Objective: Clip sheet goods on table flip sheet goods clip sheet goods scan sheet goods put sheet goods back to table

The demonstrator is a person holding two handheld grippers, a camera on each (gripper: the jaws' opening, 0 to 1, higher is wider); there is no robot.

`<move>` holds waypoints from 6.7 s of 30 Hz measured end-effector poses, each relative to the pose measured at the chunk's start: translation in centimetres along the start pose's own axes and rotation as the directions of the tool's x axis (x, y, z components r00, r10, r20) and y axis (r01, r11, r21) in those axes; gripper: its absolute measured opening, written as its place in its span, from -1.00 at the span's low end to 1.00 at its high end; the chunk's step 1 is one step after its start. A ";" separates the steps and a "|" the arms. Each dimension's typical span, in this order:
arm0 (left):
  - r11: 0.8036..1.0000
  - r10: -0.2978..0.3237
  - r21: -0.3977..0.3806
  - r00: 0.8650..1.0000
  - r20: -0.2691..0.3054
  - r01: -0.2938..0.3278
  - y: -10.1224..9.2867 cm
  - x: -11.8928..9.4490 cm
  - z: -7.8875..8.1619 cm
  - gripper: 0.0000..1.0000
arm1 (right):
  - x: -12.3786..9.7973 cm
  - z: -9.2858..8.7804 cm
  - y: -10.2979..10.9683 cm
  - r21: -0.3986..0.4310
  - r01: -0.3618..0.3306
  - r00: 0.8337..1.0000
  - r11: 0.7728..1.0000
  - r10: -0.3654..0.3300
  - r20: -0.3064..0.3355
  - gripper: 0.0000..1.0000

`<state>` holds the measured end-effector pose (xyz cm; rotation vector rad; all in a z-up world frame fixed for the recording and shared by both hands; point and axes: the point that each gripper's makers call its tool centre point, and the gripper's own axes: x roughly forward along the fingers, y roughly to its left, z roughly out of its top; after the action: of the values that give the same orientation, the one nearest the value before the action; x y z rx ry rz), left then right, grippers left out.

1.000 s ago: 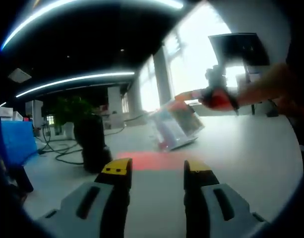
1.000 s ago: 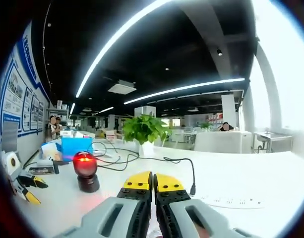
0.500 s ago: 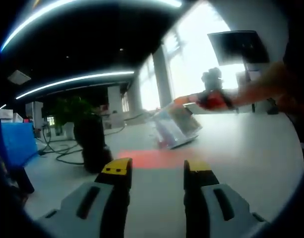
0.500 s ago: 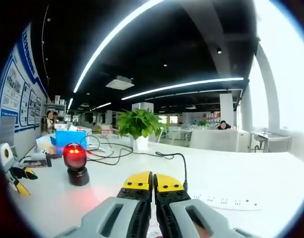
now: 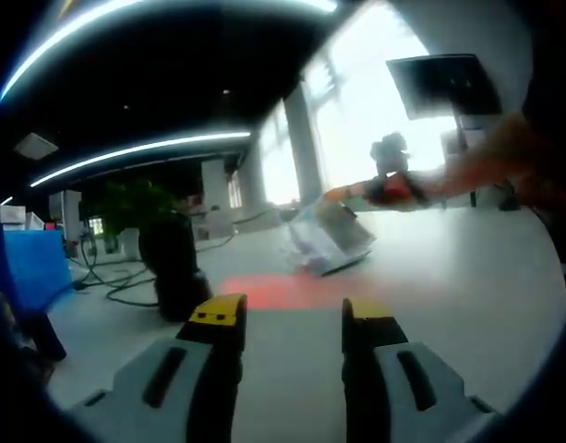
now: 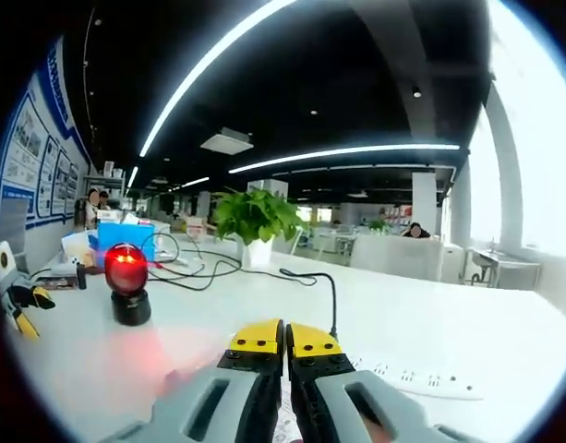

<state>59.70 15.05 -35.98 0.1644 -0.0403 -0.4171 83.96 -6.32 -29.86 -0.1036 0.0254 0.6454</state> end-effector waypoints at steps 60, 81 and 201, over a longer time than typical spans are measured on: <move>1.000 -0.007 -0.009 1.000 -0.014 0.007 -0.2 0.2 -0.1 -0.36 | 2.3 -7.6 -7.3 0.114 0.212 0.970 0.971 -0.194 -0.148 -0.86; 1.000 -0.002 -0.027 1.000 0.010 0.002 0.1 0.0 0.3 -0.37 | 0.3 0.5 -2.0 0.103 0.093 0.996 0.990 -0.092 -0.016 -0.42; 1.000 -0.010 -0.022 1.000 0.008 0.011 -0.2 0.0 0.3 -0.38 | -4.2 -2.2 5.0 0.076 -0.095 0.980 0.993 0.106 -0.167 0.62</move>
<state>59.59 14.88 -35.74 0.1417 -0.0426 -0.4286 77.57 -5.11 -32.28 -0.0926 0.2186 0.7347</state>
